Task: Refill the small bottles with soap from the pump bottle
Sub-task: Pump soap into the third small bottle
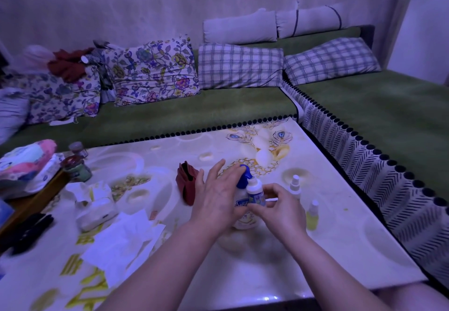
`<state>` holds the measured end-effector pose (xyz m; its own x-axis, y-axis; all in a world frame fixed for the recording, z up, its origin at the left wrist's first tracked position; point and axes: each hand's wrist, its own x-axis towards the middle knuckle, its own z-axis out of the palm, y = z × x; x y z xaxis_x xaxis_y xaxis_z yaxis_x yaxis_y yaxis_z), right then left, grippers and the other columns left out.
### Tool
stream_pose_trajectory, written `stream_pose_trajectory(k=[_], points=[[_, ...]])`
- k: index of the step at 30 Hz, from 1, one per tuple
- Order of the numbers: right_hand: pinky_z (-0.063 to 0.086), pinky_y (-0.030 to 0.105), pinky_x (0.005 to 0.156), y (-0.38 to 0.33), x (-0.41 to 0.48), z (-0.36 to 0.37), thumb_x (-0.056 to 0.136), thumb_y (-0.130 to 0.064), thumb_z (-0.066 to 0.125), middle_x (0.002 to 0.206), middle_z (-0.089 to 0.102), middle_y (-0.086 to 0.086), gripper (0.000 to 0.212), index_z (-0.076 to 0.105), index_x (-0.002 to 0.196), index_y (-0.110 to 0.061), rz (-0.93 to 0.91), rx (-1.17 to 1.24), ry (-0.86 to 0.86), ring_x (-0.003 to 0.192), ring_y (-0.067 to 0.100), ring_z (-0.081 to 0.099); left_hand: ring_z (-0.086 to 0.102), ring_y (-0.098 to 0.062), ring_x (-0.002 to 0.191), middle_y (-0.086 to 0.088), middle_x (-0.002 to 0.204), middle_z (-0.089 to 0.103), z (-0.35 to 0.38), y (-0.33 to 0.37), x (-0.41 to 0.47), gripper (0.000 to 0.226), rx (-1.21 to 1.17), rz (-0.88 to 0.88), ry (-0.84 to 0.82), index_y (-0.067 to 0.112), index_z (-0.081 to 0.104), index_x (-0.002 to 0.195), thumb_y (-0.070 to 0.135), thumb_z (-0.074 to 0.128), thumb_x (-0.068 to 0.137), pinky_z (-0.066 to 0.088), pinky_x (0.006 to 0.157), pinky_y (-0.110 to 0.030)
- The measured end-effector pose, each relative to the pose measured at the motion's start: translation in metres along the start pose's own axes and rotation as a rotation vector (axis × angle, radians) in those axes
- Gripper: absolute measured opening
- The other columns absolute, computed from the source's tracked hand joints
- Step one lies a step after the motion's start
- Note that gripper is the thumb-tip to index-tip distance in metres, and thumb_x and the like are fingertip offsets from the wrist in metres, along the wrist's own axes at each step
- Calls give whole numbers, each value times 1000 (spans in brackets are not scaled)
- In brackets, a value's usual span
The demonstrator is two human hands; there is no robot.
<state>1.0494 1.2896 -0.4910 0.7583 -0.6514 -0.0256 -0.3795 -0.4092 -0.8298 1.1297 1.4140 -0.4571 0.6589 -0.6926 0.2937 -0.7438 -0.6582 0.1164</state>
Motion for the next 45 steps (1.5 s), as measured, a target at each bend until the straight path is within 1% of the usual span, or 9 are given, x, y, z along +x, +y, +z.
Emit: stream_pose_trajectory(k=[4, 10, 14, 24, 30, 34, 37, 41, 45], points=[[44, 21, 67, -4, 0, -2, 63, -41, 79, 88, 68, -25, 35, 63, 94, -35, -9, 15, 13, 80, -4, 64, 4, -11, 145, 21, 152, 24, 0, 1, 1, 80, -9, -12, 10, 38, 24, 144, 58, 63, 78, 12, 114, -48], [43, 23, 66, -3, -1, 0, 65, -38, 79, 90, 67, -25, 33, 62, 94, -35, -13, 14, 17, 82, -2, 64, 6, -11, 145, 21, 154, 20, 2, 1, -3, 83, -46, -28, 7, 36, 21, 146, 49, 65, 77, 12, 114, -48], [43, 24, 67, -3, 0, 0, 66, -37, 80, 90, 66, -25, 34, 61, 93, -35, -16, 16, 15, 81, -1, 64, 4, -10, 145, 22, 154, 17, 2, 1, -2, 85, -33, -34, -5, 37, 18, 146, 49, 66, 77, 11, 115, -48], [43, 24, 68, -1, 2, 0, 64, -40, 80, 90, 67, -24, 35, 62, 94, -35, -21, 15, 14, 80, -1, 64, 6, -12, 145, 20, 154, 19, 3, 3, -4, 84, -28, -44, 24, 36, 20, 146, 47, 67, 77, 10, 115, -48], [41, 23, 65, -2, 2, 0, 65, -40, 80, 88, 65, -26, 34, 61, 92, -36, -24, 0, 12, 81, -2, 64, 11, -13, 144, 19, 152, 27, 4, 1, -2, 83, -11, -25, 40, 35, 26, 144, 50, 69, 75, 12, 114, -48], [41, 24, 66, 3, 3, 2, 64, -41, 80, 88, 67, -24, 35, 61, 93, -35, -3, -32, -9, 82, -2, 65, 9, -13, 145, 20, 153, 24, 6, 0, -4, 85, -23, -23, 9, 35, 24, 145, 45, 69, 74, 7, 116, -47], [41, 24, 66, 6, 3, 3, 65, -40, 80, 87, 67, -24, 34, 61, 92, -34, 7, -42, -9, 82, -2, 65, 12, -14, 145, 18, 153, 27, 8, 1, -6, 87, -33, -17, 15, 33, 27, 145, 43, 73, 71, 8, 116, -48], [43, 24, 69, 5, 3, 2, 65, -38, 81, 88, 68, -23, 34, 62, 92, -35, 13, -22, -7, 81, -3, 64, 4, -13, 146, 21, 153, 22, 0, 1, -2, 85, 30, -5, -31, 35, 21, 145, 47, 68, 75, 7, 115, -48], [41, 24, 67, 2, 4, -3, 65, -38, 80, 87, 67, -24, 33, 62, 93, -35, 5, -15, -9, 78, -4, 63, -2, -11, 145, 21, 155, 16, -6, -1, 1, 93, 18, 1, -96, 36, 15, 146, 47, 72, 73, 6, 115, -49]])
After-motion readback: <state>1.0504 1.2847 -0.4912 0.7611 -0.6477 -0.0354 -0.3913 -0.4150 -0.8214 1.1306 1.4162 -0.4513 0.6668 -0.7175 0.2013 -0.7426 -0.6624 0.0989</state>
